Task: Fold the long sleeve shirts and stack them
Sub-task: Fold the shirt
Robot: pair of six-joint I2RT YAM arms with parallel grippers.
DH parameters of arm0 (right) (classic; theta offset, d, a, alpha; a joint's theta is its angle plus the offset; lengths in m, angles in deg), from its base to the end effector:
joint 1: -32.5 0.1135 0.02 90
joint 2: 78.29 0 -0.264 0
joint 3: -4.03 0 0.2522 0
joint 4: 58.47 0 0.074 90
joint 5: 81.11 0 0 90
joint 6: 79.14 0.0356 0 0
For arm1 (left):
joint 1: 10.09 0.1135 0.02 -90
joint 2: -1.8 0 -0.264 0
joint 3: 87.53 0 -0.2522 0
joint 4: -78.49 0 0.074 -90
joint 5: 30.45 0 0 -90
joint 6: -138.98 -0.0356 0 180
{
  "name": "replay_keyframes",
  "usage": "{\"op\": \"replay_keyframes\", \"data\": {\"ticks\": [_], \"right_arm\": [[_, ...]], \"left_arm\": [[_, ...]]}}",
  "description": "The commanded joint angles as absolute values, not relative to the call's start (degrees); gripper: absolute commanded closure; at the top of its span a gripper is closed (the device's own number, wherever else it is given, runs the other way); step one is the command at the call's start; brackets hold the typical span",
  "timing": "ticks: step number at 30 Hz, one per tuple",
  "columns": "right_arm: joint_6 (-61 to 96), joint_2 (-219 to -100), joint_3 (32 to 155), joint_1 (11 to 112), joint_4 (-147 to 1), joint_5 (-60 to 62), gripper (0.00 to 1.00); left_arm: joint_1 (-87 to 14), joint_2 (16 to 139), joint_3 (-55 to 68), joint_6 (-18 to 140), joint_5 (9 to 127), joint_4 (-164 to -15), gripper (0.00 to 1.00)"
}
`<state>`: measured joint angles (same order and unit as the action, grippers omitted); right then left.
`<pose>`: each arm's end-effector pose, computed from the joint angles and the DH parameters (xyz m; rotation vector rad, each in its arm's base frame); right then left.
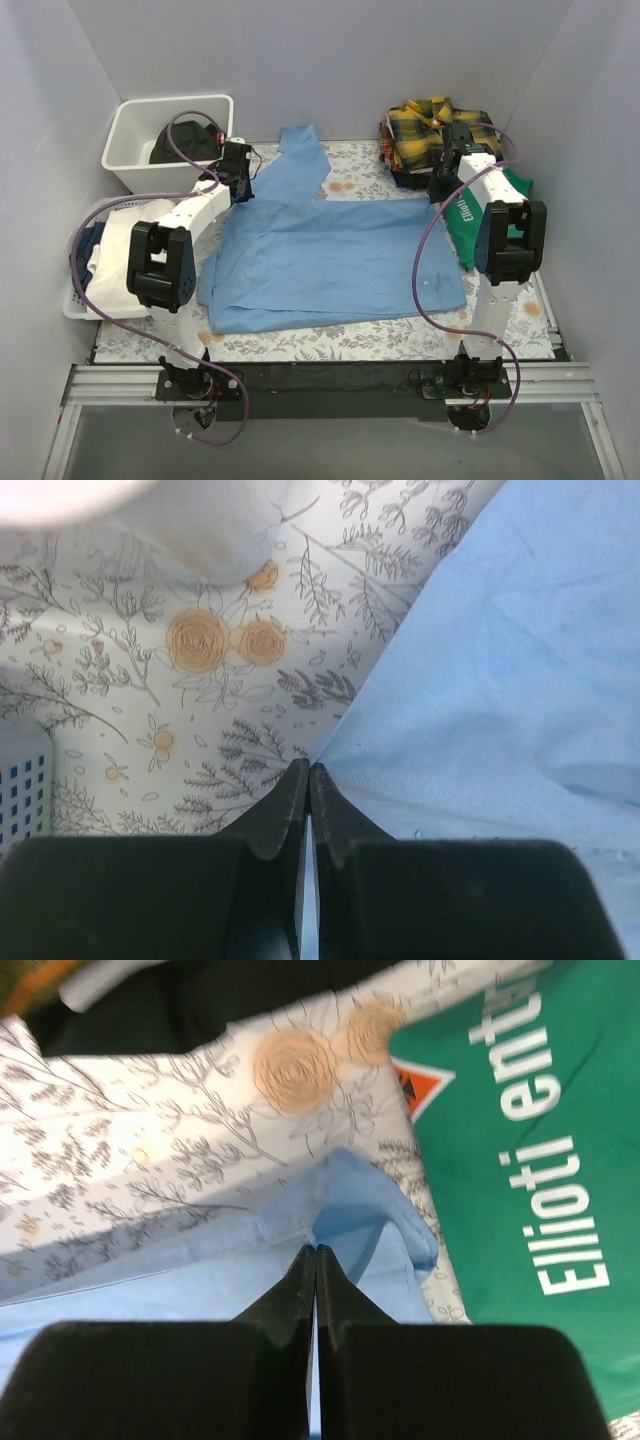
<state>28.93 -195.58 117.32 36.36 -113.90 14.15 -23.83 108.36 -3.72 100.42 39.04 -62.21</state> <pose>0.4475 0.0269 0.2363 0.3541 2.5769 0.0179 0.4039 -0.0859 0.2393 -0.9122 2.1859 -0.1072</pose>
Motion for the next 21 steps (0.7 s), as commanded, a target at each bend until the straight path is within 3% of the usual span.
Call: {"op": "replay_keyframes", "data": {"ticks": [1, 21], "right_arm": [[29.5, -190.3, 114.7, 35.8, -112.7, 13.6, 0.99], [30.9, -176.7, 95.8, 34.9, -111.3, 15.1, 0.99]], "left_arm": [[-23.3, 103.2, 0.4, 100.7, 39.2, -61.7, 1.00], [-23.4, 90.6, 14.7, 105.8, 41.5, -57.4, 1.00]]}}
